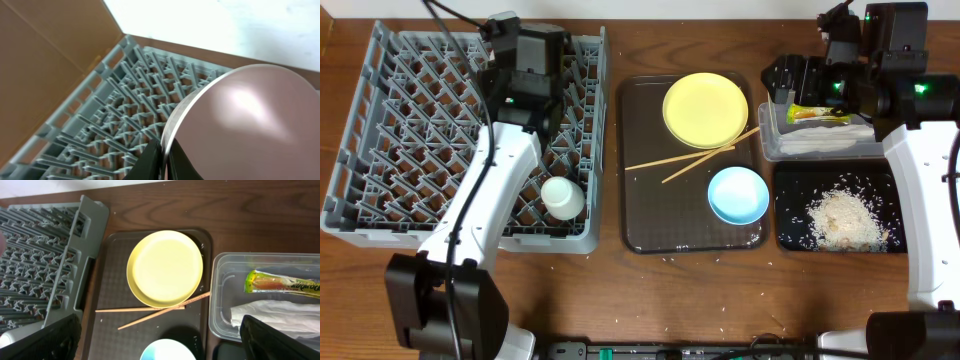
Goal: Sort waste into correct bins and load items into the dishwasher
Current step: 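Lower the pink bowl upright at the rack's back edge and release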
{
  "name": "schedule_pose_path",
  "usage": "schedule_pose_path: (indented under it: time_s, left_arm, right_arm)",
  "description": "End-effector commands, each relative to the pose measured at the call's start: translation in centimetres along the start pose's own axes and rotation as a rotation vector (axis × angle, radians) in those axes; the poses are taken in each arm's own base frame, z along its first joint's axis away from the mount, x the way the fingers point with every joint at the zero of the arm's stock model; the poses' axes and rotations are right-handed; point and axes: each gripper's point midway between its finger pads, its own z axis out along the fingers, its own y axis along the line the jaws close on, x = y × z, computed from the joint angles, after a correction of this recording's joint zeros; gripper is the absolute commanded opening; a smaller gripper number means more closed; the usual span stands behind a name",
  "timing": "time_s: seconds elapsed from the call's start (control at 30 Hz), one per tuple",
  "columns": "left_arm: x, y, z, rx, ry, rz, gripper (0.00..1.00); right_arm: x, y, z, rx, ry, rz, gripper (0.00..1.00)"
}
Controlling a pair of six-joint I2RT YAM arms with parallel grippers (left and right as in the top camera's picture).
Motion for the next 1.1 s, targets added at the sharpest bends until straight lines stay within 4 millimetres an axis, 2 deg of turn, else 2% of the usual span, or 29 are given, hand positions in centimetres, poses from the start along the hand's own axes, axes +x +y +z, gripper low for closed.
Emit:
schedule_pose_path:
  time_s: [0.0, 0.17, 0.3, 0.53, 0.77, 0.93, 1.07]
  left_arm:
    - [0.2, 0.1, 0.0, -0.170, -0.040, 0.170, 0.08]
    - [0.2, -1.7, -0.4, -0.264, -0.088, 0.282, 0.07]
    - [1.3, -3.3, -0.2, -0.322, -0.096, 0.353, 0.07]
    - [2.9, -4.3, 0.9, -0.358, -0.080, 0.406, 0.07]
    - [1.3, -6.9, 2.4, -0.357, -0.156, 0.439, 0.07]
    - [1.5, -8.9, 3.7, -0.347, -0.178, 0.544, 0.07]
    - [0.8, -9.1, 4.0, -0.368, -0.203, 0.568, 0.07]
  right_arm:
    - [-0.2, -0.1, -0.5, 0.003, -0.012, -0.012, 0.99]
    - [-0.2, -0.1, -0.5, 0.003, -0.012, -0.012, 0.99]
    - [-0.2, -0.1, -0.5, 0.003, -0.012, -0.012, 0.99]
    - [-0.2, -0.1, -0.5, 0.003, -0.012, -0.012, 0.99]
    - [-0.2, -0.1, -0.5, 0.003, -0.012, -0.012, 0.99]
    - [-0.2, -0.1, -0.5, 0.003, -0.012, -0.012, 0.99]
    - [-0.2, -0.1, -0.5, 0.003, -0.012, -0.012, 0.99]
